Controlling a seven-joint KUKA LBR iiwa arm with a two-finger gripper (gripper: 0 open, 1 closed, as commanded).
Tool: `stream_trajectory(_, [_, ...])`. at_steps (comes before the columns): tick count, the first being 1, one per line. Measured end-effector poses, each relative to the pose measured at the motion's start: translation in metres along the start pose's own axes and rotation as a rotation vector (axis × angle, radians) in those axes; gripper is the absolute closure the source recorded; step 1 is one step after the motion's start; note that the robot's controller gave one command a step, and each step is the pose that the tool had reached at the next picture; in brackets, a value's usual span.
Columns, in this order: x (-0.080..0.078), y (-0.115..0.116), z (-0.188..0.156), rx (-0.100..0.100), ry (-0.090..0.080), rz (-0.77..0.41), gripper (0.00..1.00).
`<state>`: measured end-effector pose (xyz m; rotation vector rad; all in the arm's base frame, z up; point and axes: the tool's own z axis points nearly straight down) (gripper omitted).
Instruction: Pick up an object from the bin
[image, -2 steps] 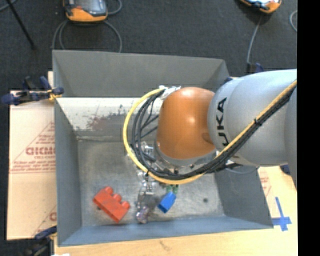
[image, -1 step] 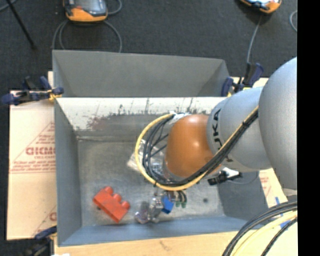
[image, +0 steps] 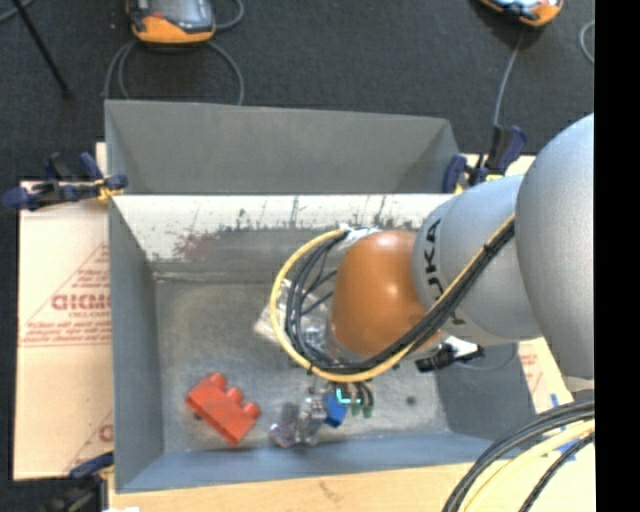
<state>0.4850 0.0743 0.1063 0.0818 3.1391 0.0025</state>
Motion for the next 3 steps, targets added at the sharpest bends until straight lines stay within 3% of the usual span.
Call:
stream_trajectory(1, [0.006,-0.003,0.032,-0.001,-0.025,-0.088,0.0])
stream_trajectory(2, [0.008,-0.003,0.032,-0.001,-0.014,-0.085,1.0])
stream_trajectory(3, [-0.002,0.002,-0.105,0.001,-0.009,-0.265,1.0])
